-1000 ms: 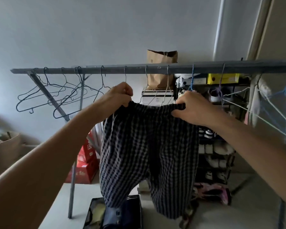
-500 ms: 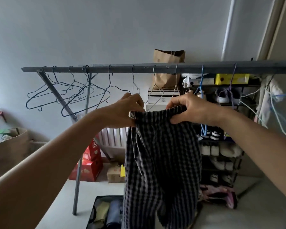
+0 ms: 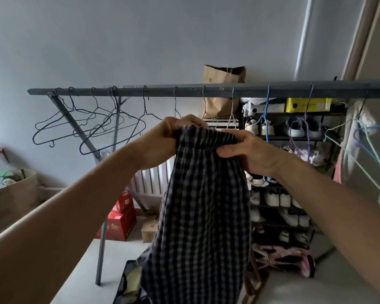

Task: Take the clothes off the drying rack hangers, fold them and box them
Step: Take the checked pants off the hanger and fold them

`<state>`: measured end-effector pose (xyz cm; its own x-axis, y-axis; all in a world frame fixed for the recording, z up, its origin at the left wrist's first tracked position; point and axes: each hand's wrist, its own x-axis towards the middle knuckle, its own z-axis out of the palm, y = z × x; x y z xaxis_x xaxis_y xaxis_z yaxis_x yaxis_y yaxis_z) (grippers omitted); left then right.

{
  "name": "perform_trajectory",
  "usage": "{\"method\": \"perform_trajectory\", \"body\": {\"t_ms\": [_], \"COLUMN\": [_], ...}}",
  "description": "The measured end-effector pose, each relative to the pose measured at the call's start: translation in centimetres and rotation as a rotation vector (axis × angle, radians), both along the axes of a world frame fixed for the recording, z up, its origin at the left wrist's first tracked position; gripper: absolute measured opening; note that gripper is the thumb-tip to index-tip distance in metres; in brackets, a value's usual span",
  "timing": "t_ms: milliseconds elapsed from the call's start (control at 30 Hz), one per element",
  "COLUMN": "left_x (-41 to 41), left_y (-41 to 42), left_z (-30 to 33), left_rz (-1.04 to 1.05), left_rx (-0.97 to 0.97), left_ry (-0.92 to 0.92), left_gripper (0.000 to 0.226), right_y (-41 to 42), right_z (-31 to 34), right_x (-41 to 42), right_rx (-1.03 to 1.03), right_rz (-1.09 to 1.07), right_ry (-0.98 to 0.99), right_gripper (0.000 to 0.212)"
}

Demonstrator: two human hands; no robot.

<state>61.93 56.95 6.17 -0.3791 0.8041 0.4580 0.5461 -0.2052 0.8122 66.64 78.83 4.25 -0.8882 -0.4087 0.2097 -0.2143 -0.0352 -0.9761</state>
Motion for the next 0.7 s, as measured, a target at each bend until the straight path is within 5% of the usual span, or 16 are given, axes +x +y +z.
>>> {"method": "perform_trajectory", "body": {"t_ms": [67, 167, 267, 300, 367, 500, 567, 700], "left_x": [0.0, -0.8, -1.8, -1.9, -1.8, -0.8, -0.5, 0.0], "left_y": [-0.2, -0.9, -2.0, -2.5, -3.3, -2.6, -2.1, -1.5], "left_z": [0.3, 0.5, 0.0, -0.5, -2.6, -7.3, -8.1, -7.5], "left_rz": [-0.114, -0.021, 0.112, 0.118, 0.109, 0.36, 0.416, 0.431], "left_rx": [0.025, 0.084, 0.22, 0.21, 0.068, -0.238, -0.167, 0.018], "left_ry": [-0.058, -0.104, -0.432, -0.53, -0.533, -0.351, -0.538, -0.773], "left_gripper": [0.045, 0.035, 0.026, 0.039, 0.068, 0.067, 0.081, 0.057], "right_y": [-0.5, -1.5, -2.2, -2.2, -2.3, -2.2, -2.0, -0.7], "right_z": [0.4, 1.2, 2.2, 2.4, 2.8, 3.4, 3.5, 3.0], "right_x": [0.2, 0.1, -0.3, -0.6, -1.0, -1.4, -1.5, -0.7], "right_rx": [-0.04, -0.012, -0.053, -0.054, -0.031, -0.043, -0.02, -0.042], "right_rz": [0.019, -0.12, -0.322, -0.391, -0.5, -0.608, -0.644, -0.524], "right_ry": [-0.009, 0.098, 0.199, 0.236, 0.309, 0.387, 0.374, 0.121], "right_gripper": [0.023, 0.024, 0.022, 0.023, 0.026, 0.032, 0.04, 0.047]}}
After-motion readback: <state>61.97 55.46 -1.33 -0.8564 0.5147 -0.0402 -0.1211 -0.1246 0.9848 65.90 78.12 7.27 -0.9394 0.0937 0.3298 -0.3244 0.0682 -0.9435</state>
